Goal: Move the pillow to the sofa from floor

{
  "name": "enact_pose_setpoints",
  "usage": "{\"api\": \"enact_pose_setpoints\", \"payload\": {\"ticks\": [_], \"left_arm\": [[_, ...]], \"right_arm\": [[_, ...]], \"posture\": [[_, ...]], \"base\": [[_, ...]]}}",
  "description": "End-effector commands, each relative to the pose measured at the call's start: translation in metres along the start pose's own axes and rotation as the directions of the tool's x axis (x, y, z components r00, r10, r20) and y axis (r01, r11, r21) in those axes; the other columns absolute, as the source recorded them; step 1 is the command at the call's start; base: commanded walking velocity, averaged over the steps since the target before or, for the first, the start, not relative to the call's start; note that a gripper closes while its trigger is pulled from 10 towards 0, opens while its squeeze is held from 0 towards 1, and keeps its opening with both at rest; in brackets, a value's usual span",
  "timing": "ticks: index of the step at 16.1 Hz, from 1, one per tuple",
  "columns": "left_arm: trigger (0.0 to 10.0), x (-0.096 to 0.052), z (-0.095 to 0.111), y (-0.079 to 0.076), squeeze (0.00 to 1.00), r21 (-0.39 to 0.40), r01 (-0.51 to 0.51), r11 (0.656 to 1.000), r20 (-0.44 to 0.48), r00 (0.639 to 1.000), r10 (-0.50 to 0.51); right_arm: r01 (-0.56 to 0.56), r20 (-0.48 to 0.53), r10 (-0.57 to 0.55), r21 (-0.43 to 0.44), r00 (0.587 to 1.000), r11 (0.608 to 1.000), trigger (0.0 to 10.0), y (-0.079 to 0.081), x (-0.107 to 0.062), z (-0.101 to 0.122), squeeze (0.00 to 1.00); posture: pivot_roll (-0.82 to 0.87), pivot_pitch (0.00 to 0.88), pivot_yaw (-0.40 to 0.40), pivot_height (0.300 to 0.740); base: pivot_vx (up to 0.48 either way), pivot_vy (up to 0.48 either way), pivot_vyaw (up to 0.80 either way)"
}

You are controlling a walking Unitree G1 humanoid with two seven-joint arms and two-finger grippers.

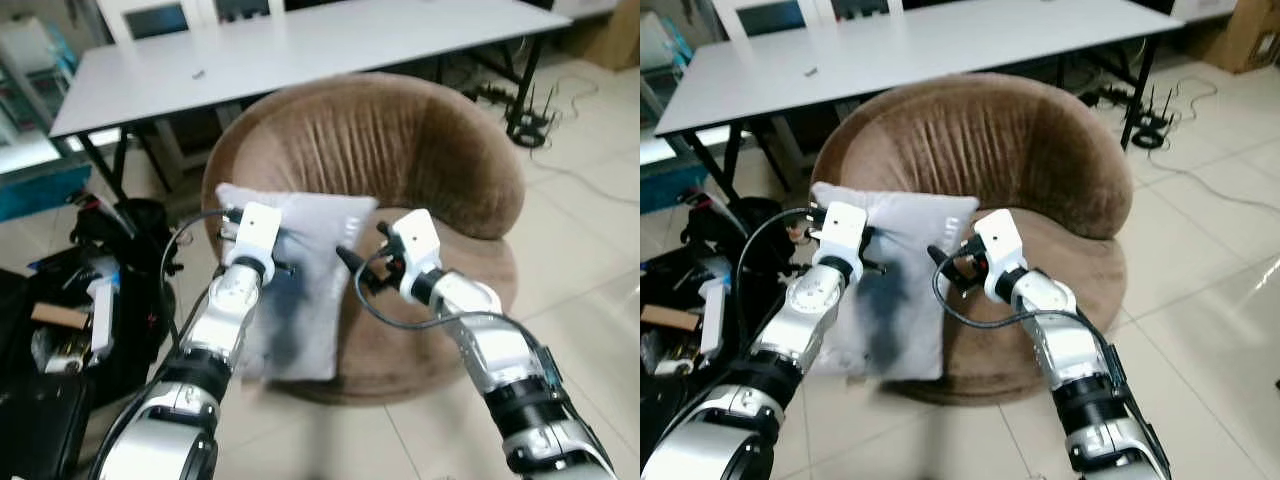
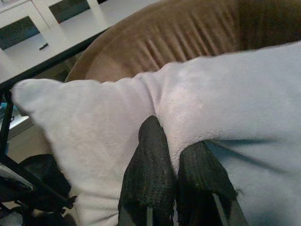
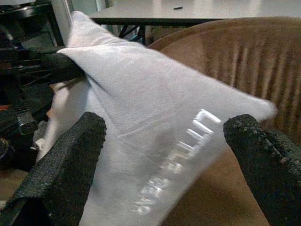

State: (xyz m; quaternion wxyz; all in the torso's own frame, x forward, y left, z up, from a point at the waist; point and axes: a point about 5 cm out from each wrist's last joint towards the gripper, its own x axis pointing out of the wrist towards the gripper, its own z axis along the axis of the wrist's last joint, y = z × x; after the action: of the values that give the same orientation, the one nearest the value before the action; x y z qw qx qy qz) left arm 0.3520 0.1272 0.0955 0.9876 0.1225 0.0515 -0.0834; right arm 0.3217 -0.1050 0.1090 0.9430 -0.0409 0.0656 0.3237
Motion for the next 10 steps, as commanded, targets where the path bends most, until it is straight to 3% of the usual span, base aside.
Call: {"api": "enact_pose_setpoints", "payload": {"ticks": [1,7,10], "left_arm": [[10.0,0.004,0.0149,0.0068,0.0,0.017,-0.015,1.0,0.062,0.998,0.014],[10.0,0.0039,0.014,0.0021,0.0,0.029,0.008,1.0,0.058,0.998,-0.01],[10.0,0.0037,0.0154,0.0021,0.0,0.01,0.003,1.0,0.068,0.998,-0.004]], "right_arm": [[-0.025,0.014,0.025,-0.011,1.0,1.0,10.0,0.0047,0.0021,0.0027,0.0],[-0.035,0.008,0.035,-0.016,0.999,0.999,10.0,0.0079,0.0008,0.0003,0.0],[-0.035,0.008,0.035,-0.017,0.999,0.999,10.0,0.0079,0.0003,0.0002,0.0]], "posture": [[-0.12,0.0,0.105,0.74],[-0.12,0.0,0.105,0.74],[-0.12,0.0,0.11,0.74]], "base": [[0.48,0.0,0.0],[0.48,0.0,0.0],[0.0,0.0,0.0]]}}
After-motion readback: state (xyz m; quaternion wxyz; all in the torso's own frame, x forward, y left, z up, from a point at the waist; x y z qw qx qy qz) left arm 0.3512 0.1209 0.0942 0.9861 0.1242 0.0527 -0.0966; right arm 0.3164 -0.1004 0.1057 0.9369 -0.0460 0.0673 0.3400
